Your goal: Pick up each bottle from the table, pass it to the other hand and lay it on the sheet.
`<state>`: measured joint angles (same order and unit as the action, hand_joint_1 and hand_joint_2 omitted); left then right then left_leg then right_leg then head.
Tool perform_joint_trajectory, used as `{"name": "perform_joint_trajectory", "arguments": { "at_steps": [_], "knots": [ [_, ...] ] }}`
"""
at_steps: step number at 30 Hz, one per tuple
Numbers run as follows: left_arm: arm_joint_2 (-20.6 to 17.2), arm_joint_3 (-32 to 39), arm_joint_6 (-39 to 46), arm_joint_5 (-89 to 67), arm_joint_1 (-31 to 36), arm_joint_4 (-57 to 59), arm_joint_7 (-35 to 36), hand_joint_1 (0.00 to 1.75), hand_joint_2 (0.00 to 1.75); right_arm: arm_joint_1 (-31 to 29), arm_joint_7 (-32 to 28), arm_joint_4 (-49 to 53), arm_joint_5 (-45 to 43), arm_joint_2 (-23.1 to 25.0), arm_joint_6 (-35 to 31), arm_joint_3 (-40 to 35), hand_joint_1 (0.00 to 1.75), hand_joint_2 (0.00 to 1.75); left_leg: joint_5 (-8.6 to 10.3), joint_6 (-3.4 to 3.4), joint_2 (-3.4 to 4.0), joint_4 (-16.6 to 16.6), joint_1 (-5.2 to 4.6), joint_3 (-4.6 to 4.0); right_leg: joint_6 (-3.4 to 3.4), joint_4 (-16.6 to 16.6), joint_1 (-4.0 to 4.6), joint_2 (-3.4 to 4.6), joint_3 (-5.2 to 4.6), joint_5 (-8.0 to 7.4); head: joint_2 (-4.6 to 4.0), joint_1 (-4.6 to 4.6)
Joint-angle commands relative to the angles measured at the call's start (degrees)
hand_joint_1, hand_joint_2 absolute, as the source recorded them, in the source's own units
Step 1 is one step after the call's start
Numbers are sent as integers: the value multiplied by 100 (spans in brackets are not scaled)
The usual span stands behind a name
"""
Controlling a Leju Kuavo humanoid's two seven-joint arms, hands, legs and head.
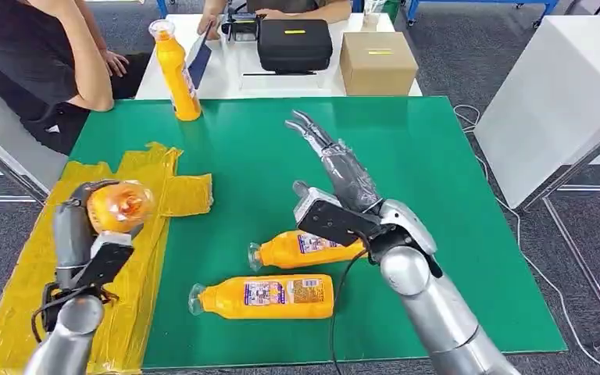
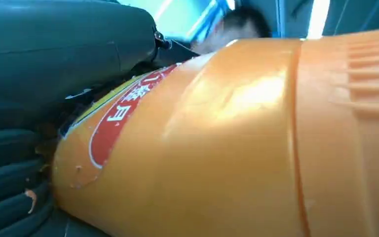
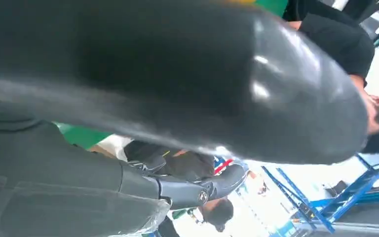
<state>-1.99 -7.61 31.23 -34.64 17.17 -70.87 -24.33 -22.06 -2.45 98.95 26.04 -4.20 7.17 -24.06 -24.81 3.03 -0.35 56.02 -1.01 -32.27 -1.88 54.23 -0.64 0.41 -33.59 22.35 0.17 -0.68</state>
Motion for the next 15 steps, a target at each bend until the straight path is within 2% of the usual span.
{"name": "perform_joint_trajectory", "arguments": {
  "at_steps": [1, 7, 15],
  "knots": [
    [143, -633, 89, -218, 684, 1853, 99, 175, 175, -543, -36, -283, -253, -316, 93, -151, 0, 0, -8, -18, -5, 1, 2, 16, 5, 2, 1, -11, 18, 11, 0, 2],
    [258, -1201, 286, -909, 805, 2415, 411, 175, 175, -725, -86, -474, -466, -356, 138, -340, 0, 0, -10, -20, -3, 3, 4, 18, 5, 0, 4, -9, 22, 12, 0, 2],
    [334, -1769, 571, -1961, 1448, 3972, 1036, 175, 175, -844, -10, -437, -538, -244, 241, -459, 0, 0, -6, -18, -5, 3, 1, 8, 6, 1, -1, -8, 12, 8, 0, 2]
  ]
}}
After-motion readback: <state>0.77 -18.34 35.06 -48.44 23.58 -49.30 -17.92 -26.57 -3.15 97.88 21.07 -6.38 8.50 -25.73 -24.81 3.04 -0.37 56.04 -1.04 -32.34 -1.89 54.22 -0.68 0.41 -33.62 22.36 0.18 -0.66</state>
